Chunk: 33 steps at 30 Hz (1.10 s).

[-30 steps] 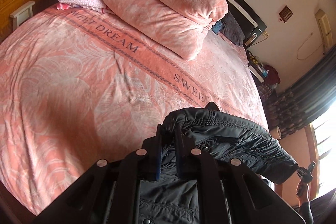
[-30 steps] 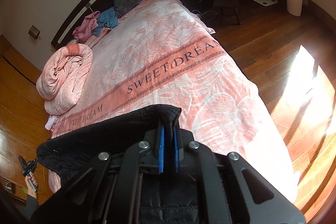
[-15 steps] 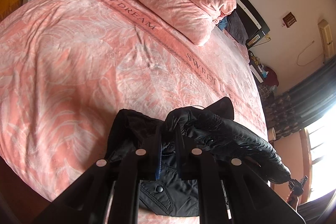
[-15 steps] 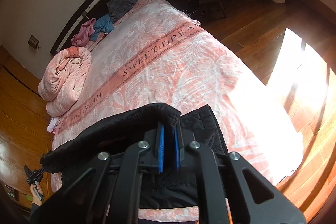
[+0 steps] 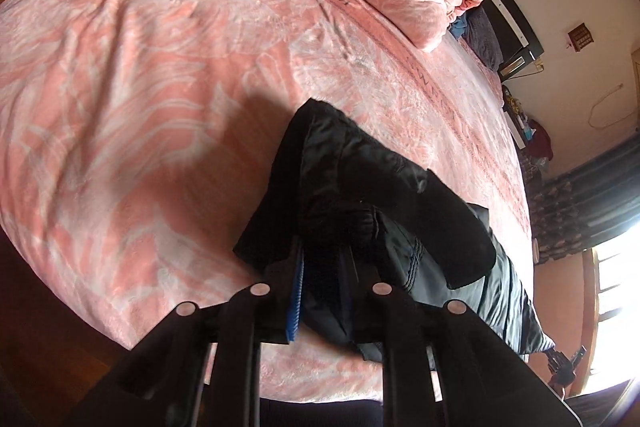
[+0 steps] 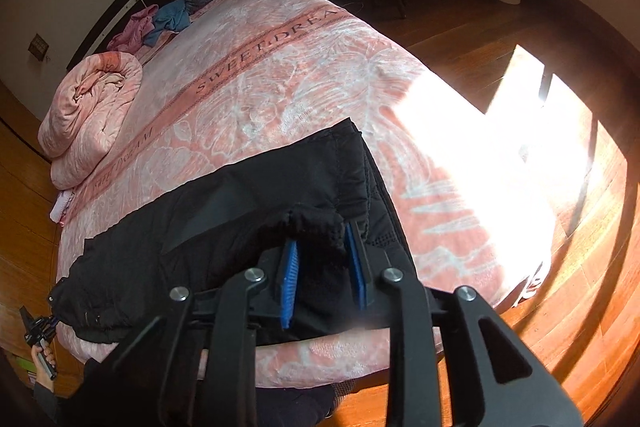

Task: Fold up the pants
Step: 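Open the right tool to lay the leg onto the other leg, then grasp the stacked leg hems with the right tool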

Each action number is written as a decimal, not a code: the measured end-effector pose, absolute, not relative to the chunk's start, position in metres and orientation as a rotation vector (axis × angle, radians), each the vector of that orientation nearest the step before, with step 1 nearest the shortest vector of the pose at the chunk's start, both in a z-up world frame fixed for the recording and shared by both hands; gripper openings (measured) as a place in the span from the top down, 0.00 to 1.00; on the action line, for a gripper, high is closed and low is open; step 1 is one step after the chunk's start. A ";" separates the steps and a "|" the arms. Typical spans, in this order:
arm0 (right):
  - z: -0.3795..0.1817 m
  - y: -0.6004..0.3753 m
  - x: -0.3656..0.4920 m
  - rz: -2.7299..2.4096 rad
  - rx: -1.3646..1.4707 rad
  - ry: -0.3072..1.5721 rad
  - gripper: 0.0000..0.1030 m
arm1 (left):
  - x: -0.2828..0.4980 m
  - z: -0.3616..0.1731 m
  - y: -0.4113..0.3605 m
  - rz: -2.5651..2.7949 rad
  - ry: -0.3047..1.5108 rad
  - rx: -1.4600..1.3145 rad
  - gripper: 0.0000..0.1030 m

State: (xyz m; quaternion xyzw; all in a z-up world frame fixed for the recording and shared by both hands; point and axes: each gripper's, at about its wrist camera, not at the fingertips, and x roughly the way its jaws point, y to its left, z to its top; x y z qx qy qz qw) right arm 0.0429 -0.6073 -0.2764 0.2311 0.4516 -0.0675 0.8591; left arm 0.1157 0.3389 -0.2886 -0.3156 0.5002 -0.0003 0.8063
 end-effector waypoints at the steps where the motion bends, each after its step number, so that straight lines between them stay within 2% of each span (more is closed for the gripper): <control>1: -0.280 -0.607 0.040 -0.151 0.485 0.957 0.59 | 0.112 -0.296 0.342 0.038 1.094 -0.673 0.84; 2: -0.283 -0.608 0.038 -0.169 0.483 0.973 0.53 | 0.107 -0.303 0.345 0.088 1.113 -0.665 0.83; 3: -0.286 -0.608 0.033 -0.192 0.483 0.988 0.39 | 0.102 -0.307 0.349 0.125 1.118 -0.666 0.80; 4: -0.290 -0.609 0.027 -0.208 0.495 0.996 0.34 | 0.096 -0.311 0.353 0.156 1.119 -0.680 0.75; 6: -0.297 -0.613 0.016 -0.217 0.549 1.006 0.34 | 0.081 -0.313 0.360 0.221 1.093 -0.716 0.50; 8: -0.308 -0.618 0.000 -0.232 0.624 1.019 0.33 | 0.065 -0.308 0.365 0.256 1.023 -0.762 0.38; 12: -0.331 -0.626 -0.034 -0.229 0.834 1.001 0.31 | 0.052 -0.302 0.362 0.240 0.934 -0.851 0.23; 17: -0.348 -0.624 -0.065 -0.142 1.121 0.891 0.26 | 0.080 -0.300 0.338 0.159 0.964 -0.815 0.17; 20: -0.349 -0.618 -0.068 -0.115 1.153 0.870 0.26 | 0.096 -0.305 0.332 0.149 0.984 -0.831 0.18; 22: -0.347 -0.615 -0.067 -0.105 1.165 0.860 0.26 | 0.105 -0.306 0.327 0.118 0.999 -0.838 0.30; 23: -0.345 -0.614 -0.065 -0.096 1.170 0.856 0.26 | 0.109 -0.308 0.324 0.109 1.028 -0.830 0.45; 24: -0.342 -0.614 -0.063 -0.091 1.168 0.851 0.25 | 0.113 -0.311 0.322 0.101 1.054 -0.832 0.50; 28: -0.336 -0.613 -0.054 -0.085 1.157 0.844 0.24 | 0.118 -0.315 0.318 0.095 1.059 -0.841 0.52; 29: -0.336 -0.614 -0.051 -0.085 1.157 0.844 0.24 | 0.119 -0.315 0.319 0.102 1.055 -0.844 0.58; 30: -0.336 -0.614 -0.048 -0.087 1.158 0.843 0.24 | 0.119 -0.315 0.319 0.116 1.050 -0.838 0.70; 32: -0.335 -0.615 -0.045 -0.105 1.169 0.836 0.24 | 0.119 -0.312 0.321 0.135 1.035 -0.828 0.81; 33: -0.334 -0.617 -0.044 -0.115 1.174 0.830 0.24 | 0.118 -0.311 0.322 0.133 1.027 -0.832 0.82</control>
